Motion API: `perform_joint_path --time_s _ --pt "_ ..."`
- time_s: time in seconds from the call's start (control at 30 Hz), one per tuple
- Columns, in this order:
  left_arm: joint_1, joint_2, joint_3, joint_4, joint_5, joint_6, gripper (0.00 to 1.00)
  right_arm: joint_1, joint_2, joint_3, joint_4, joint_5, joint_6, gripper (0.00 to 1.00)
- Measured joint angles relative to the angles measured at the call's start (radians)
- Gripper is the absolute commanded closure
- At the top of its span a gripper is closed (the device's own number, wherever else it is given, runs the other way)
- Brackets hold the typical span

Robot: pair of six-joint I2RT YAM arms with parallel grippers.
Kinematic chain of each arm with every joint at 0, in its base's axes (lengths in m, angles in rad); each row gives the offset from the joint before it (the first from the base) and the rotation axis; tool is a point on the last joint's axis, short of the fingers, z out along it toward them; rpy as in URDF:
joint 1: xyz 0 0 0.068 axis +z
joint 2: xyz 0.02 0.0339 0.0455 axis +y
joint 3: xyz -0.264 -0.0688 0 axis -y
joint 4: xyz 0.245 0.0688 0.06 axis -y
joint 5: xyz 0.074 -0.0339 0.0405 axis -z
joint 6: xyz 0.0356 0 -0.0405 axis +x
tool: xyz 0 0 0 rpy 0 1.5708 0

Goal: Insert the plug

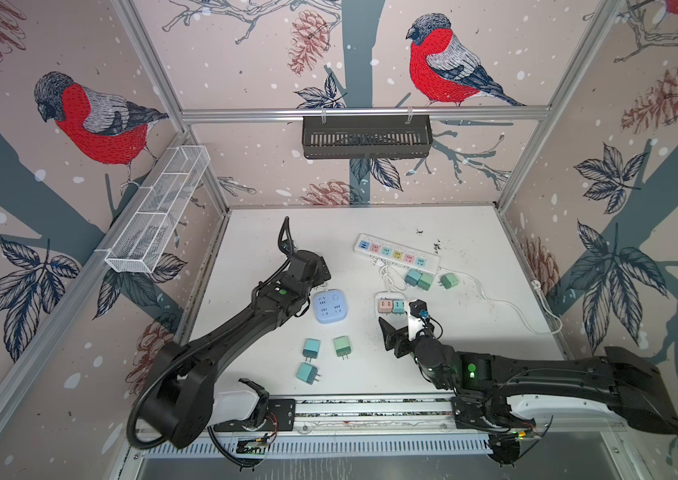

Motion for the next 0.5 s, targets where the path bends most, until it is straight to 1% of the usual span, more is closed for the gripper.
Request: perform_joint_path --time_s 0.1,0.17,0.2,0.3,0.5 --pt "0.000 -0.188 -0.178 0.053 -0.097 0.008 0.03 0.042 0.090 0.038 -0.021 -0.004 0.051 0.23" --pt "0.000 -0.297 -0.321 0.134 -0.141 0.018 0.02 0.063 0.159 0.068 -0.024 -0.024 0.074 0.24" --pt "0.000 -0.352 -0.403 0.182 -0.144 0.050 0.02 0.071 0.199 0.086 -0.023 -0.038 0.080 0.24" --pt "0.000 -0.494 -0.559 0.257 -0.129 0.138 0.02 0.086 0.328 0.154 -0.024 -0.080 0.105 0.25" --pt "0.001 -0.801 -0.703 0.370 -0.083 0.216 0.02 0.104 0.564 0.343 -0.055 -0.154 0.129 0.23"
